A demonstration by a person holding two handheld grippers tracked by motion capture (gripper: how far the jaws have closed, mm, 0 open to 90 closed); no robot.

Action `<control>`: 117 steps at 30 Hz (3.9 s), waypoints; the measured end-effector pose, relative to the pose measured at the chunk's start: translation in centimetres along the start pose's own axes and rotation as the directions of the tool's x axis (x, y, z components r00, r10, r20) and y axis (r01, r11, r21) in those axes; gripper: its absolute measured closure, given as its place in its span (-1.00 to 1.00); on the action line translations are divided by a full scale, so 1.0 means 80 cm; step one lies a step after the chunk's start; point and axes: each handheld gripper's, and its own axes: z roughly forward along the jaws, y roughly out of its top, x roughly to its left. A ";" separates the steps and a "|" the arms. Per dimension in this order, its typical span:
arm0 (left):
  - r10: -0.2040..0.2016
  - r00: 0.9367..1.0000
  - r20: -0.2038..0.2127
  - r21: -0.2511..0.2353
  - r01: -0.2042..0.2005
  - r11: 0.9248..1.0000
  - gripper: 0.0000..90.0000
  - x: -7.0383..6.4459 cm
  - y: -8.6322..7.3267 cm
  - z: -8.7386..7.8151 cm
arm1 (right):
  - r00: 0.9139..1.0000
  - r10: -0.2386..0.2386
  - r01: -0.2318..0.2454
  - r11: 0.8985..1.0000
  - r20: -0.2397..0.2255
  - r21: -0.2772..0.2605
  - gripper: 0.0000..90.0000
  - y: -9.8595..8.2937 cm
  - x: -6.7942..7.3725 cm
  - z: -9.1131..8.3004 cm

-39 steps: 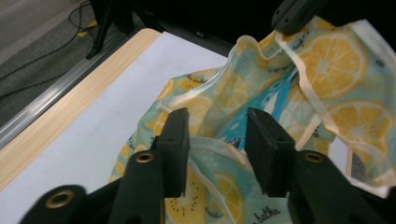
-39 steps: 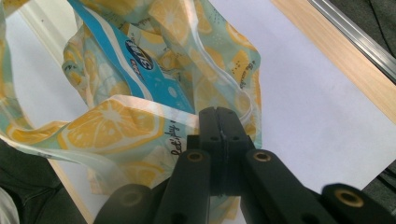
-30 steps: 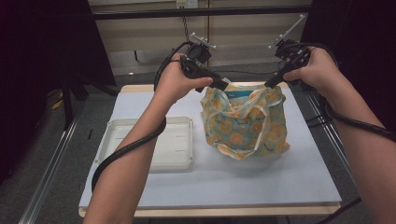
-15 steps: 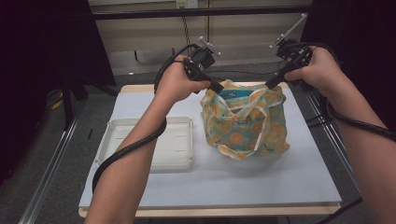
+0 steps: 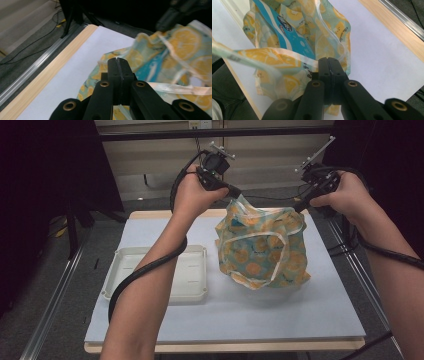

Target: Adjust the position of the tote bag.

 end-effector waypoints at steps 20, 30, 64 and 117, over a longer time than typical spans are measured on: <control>-0.070 0.998 -0.009 0.030 0.070 0.997 0.52 0.013 -0.031 0.030 | 1.000 0.015 -0.015 0.998 0.007 0.053 1.00 -0.028 -0.019 0.021; -0.084 0.996 -0.035 -0.001 0.084 0.996 0.07 0.007 -0.042 0.006 | 0.999 0.031 -0.031 0.997 0.006 0.075 1.00 -0.047 -0.020 0.036; -0.088 0.995 -0.042 -0.002 0.088 0.996 0.04 0.009 -0.056 -0.002 | 0.998 -0.012 0.009 0.999 0.056 0.045 0.57 -0.033 -0.007 -0.024; 0.044 0.988 0.151 0.128 -0.064 0.990 0.94 -0.030 -0.034 0.009 | 0.999 -0.026 0.029 0.993 -0.033 0.118 1.00 -0.021 0.004 0.020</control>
